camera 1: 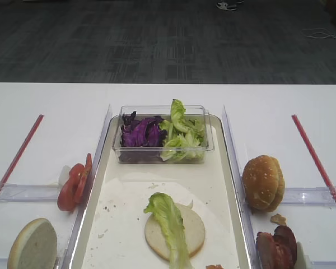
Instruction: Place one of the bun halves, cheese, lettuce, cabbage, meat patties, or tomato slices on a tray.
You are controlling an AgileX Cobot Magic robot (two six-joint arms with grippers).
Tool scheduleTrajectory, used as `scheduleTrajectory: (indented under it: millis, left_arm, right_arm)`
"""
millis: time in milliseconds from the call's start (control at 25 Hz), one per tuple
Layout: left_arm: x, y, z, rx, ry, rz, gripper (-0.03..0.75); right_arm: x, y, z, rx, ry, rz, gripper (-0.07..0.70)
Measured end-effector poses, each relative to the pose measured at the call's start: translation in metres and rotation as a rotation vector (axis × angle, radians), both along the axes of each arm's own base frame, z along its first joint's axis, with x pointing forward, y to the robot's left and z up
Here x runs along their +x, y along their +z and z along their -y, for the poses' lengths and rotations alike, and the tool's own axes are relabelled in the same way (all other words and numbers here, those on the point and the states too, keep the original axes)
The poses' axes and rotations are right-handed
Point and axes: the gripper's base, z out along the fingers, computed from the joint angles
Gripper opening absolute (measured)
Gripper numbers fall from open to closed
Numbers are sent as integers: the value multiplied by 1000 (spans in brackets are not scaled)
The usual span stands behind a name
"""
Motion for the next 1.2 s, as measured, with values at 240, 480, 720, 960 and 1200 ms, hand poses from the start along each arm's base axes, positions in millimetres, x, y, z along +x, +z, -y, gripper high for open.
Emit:
scheduleTrajectory:
  millis: [240,480,720,960,1200]
  left_arm:
    - [0,0,0,0,0,0,391]
    - [0,0,0,0,0,0,391]
    - [0,0,0,0,0,0,391]
    - [0,0,0,0,0,0,391]
    - [0,0,0,0,0,0,391]
  right_arm:
    - [-3,1,-1,2,5,28,454]
    - [-16,7,-1,1,3,128,454]
    - [-28,10,-2,-3,4,213,454]
    - [-45,13,-3,-8,6,331,454]
    - [-65,13,-4,-13,9,466,454]
